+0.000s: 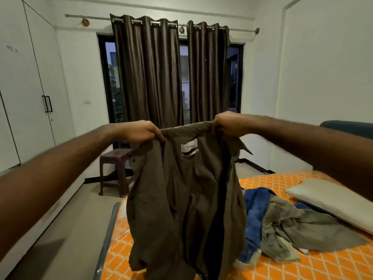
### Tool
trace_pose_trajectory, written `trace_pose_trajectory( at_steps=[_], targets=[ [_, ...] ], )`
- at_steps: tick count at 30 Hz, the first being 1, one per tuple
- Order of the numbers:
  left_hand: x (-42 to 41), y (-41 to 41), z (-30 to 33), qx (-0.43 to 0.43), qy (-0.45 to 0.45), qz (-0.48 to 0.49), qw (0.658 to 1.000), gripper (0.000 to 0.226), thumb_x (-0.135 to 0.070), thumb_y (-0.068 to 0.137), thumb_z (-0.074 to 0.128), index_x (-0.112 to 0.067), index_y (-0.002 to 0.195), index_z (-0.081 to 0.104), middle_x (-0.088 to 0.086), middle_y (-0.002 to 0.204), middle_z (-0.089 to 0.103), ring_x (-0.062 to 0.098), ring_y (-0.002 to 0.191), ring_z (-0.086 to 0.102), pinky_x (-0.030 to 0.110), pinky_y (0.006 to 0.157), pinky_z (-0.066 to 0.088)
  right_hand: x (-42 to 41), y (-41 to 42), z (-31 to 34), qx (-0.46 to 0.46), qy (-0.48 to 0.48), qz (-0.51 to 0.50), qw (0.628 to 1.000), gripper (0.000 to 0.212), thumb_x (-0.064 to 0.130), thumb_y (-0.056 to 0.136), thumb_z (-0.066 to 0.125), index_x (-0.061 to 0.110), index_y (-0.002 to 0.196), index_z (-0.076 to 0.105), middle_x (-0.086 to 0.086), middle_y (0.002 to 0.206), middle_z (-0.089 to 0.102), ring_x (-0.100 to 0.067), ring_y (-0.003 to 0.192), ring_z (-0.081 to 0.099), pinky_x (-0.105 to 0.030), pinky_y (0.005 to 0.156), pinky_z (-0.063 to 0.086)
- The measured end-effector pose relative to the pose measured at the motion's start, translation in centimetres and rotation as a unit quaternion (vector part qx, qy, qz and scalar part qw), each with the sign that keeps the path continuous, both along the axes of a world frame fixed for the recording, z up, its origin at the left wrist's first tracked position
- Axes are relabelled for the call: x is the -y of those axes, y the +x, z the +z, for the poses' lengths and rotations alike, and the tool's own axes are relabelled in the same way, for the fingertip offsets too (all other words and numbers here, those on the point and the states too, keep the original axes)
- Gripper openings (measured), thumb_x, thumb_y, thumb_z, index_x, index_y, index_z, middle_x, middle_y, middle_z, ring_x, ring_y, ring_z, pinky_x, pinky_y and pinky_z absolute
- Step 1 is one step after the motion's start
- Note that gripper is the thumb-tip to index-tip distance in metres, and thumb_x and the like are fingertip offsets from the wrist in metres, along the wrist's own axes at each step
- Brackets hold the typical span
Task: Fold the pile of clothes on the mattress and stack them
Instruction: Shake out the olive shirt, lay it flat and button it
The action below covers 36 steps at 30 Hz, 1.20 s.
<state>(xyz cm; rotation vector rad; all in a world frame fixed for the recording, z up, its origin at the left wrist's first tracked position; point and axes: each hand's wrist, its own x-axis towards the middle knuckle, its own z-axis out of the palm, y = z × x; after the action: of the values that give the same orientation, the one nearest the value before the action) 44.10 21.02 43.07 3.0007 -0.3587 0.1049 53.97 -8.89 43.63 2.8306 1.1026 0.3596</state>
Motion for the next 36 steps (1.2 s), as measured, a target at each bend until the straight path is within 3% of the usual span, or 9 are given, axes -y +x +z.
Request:
trace_pose_trajectory(
  at_steps=[2, 4, 8, 10, 16, 19, 24, 30, 36],
  targets=[
    [-1.3, -0.6, -0.8, -0.042, 0.056, -0.052, 0.996, 0.049, -0.002, 0.101, 0.041, -0.033, 0.134, 0.061, -0.007, 0.132, 0.057, 0.005, 0.112, 0.055, 0.016, 0.091, 0.046, 1.7, -0.3, -0.6, -0.035, -0.049, 0.066, 0.996, 0.038, 0.006, 0.100, 0.049, 0.028, 0.130, 0.059, 0.004, 0.121, 0.045, -0.018, 0.109, 0.051, -0.033, 0.089, 0.052],
    [-2.0, -0.9, -1.5, 0.023, 0.231, -0.103, 0.967, 0.051, -0.007, 0.098, 0.052, -0.036, 0.141, 0.053, -0.011, 0.132, 0.056, 0.003, 0.116, 0.052, 0.017, 0.095, 0.045, 2.5, -0.8, -1.4, -0.027, -0.106, 0.119, 0.987, 0.050, 0.004, 0.096, 0.055, 0.026, 0.140, 0.050, 0.004, 0.126, 0.041, -0.019, 0.115, 0.048, -0.032, 0.091, 0.053],
    [-1.7, -1.2, -2.5, 0.154, 0.513, -0.193, 0.822, 0.044, -0.033, 0.097, 0.061, -0.038, 0.140, 0.051, -0.012, 0.119, 0.062, 0.008, 0.110, 0.058, 0.023, 0.093, 0.044, 2.9, -1.8, -2.8, 0.219, -0.284, 0.206, 0.911, 0.055, 0.014, 0.093, 0.065, 0.023, 0.145, 0.048, 0.002, 0.135, 0.047, -0.016, 0.117, 0.049, -0.024, 0.087, 0.043],
    [-1.0, -1.2, -2.8, 0.166, 0.532, -0.205, 0.804, 0.034, -0.034, 0.096, 0.060, -0.034, 0.130, 0.058, -0.010, 0.112, 0.062, 0.008, 0.104, 0.058, 0.024, 0.089, 0.043, 2.6, -1.9, -3.4, 0.305, -0.293, 0.263, 0.867, 0.045, 0.022, 0.092, 0.069, 0.025, 0.136, 0.058, 0.004, 0.128, 0.055, -0.015, 0.109, 0.054, -0.027, 0.084, 0.045],
    [-0.8, 0.4, 0.1, 0.283, 0.264, -0.035, 0.922, 0.038, -0.050, 0.100, 0.038, -0.028, 0.106, 0.068, -0.010, 0.094, 0.063, 0.011, 0.087, 0.061, 0.042, 0.092, 0.045, 0.1, -1.3, -0.2, 0.114, -0.120, 0.145, 0.975, 0.025, 0.032, 0.101, 0.054, 0.029, 0.123, 0.065, 0.007, 0.111, 0.061, -0.013, 0.107, 0.057, -0.036, 0.092, 0.052],
    [-1.1, 1.6, 1.6, 0.311, 0.175, 0.042, 0.933, 0.037, -0.049, 0.102, 0.044, -0.023, 0.100, 0.071, -0.007, 0.085, 0.058, 0.013, 0.080, 0.058, 0.045, 0.089, 0.049, -0.2, 0.4, 2.3, -0.007, 0.029, 0.121, 0.992, 0.017, 0.027, 0.102, 0.056, 0.029, 0.115, 0.066, 0.010, 0.105, 0.059, -0.008, 0.097, 0.056, -0.038, 0.093, 0.051],
    [-0.5, 2.3, 1.3, 0.373, -0.061, 0.019, 0.926, 0.017, -0.029, 0.099, 0.060, -0.015, 0.094, 0.068, -0.007, 0.081, 0.057, 0.003, 0.073, 0.057, 0.023, 0.067, 0.049, -0.1, 0.7, 2.2, -0.111, 0.209, 0.134, 0.962, 0.014, 0.027, 0.103, 0.053, 0.030, 0.103, 0.067, 0.008, 0.100, 0.066, -0.007, 0.096, 0.062, -0.023, 0.081, 0.046],
    [2.1, 3.1, -0.2, 0.409, -0.265, -0.021, 0.873, 0.013, -0.017, 0.094, 0.068, -0.007, 0.095, 0.059, 0.005, 0.091, 0.064, 0.015, 0.083, 0.062, 0.030, 0.073, 0.050, -1.9, 1.6, 1.1, -0.042, 0.410, 0.137, 0.901, 0.018, 0.024, 0.105, 0.052, 0.017, 0.099, 0.067, 0.003, 0.094, 0.065, -0.009, 0.090, 0.063, -0.026, 0.078, 0.050],
    [1.3, 2.3, -0.3, 0.436, -0.264, -0.056, 0.859, 0.017, -0.021, 0.099, 0.060, -0.017, 0.107, 0.045, -0.002, 0.099, 0.055, 0.004, 0.087, 0.057, 0.024, 0.075, 0.050, -1.1, 1.0, 0.8, -0.243, 0.433, 0.245, 0.833, 0.024, 0.021, 0.107, 0.044, 0.007, 0.114, 0.062, -0.003, 0.100, 0.065, -0.017, 0.096, 0.066, -0.031, 0.085, 0.056]
  ],
)
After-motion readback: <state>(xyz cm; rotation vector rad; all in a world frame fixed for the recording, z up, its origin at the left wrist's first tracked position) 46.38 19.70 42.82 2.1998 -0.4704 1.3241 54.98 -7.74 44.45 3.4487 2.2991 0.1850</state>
